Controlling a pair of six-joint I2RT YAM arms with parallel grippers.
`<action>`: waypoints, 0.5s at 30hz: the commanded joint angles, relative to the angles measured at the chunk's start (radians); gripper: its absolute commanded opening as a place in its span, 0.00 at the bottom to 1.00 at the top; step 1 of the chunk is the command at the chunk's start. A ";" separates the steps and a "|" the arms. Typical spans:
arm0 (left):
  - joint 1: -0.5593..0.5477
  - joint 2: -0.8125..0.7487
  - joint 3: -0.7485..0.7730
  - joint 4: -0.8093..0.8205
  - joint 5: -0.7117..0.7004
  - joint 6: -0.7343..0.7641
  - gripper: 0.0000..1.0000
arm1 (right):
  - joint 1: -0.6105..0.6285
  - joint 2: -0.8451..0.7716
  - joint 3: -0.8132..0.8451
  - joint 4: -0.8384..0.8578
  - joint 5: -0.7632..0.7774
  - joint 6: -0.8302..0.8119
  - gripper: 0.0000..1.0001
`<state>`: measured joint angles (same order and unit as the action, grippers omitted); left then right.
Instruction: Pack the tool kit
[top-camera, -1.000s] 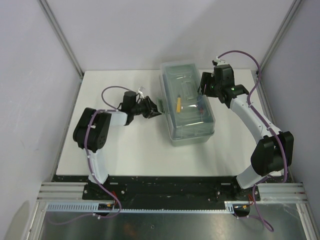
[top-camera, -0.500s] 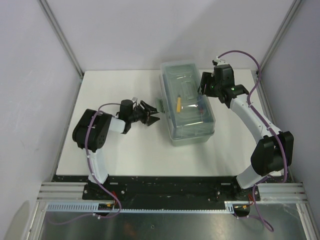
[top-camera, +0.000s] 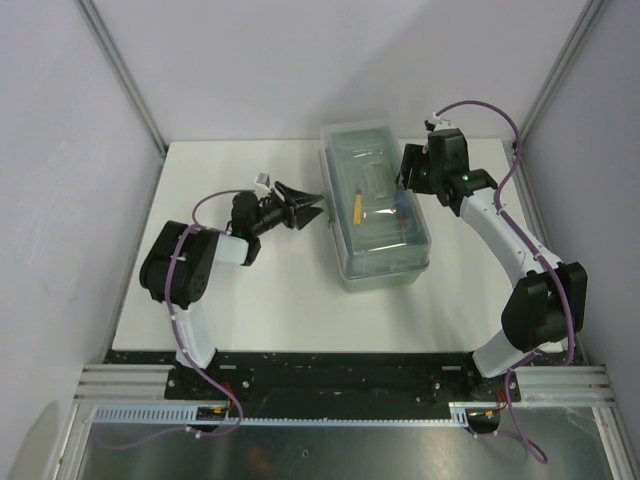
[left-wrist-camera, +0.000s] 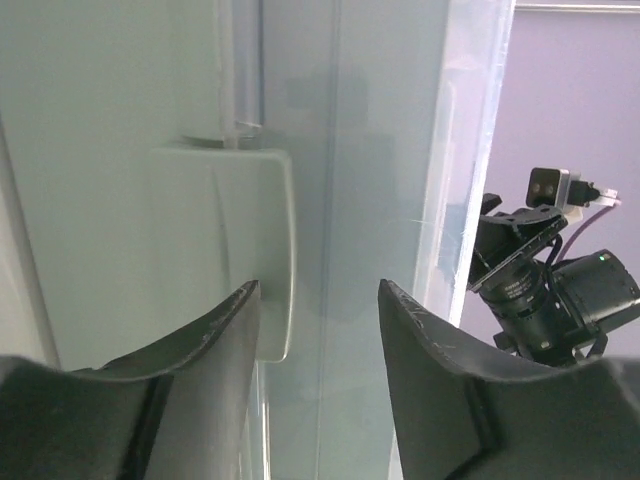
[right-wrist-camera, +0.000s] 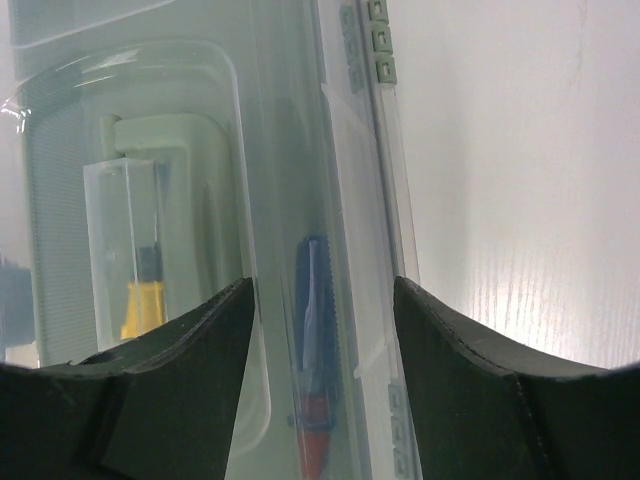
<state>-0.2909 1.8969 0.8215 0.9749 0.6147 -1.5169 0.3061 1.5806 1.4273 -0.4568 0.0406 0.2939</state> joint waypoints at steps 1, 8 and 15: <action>-0.031 0.016 0.050 0.117 0.064 0.018 0.59 | 0.024 0.065 -0.021 -0.082 -0.042 -0.017 0.63; -0.035 0.099 0.008 0.130 0.095 0.165 0.73 | 0.021 0.072 -0.021 -0.084 -0.041 -0.026 0.63; -0.034 0.108 -0.016 0.168 0.082 0.256 0.55 | 0.019 0.079 -0.021 -0.092 -0.041 -0.039 0.63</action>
<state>-0.3130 2.0075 0.8082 1.0832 0.6689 -1.3693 0.3058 1.5856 1.4296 -0.4538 0.0391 0.2825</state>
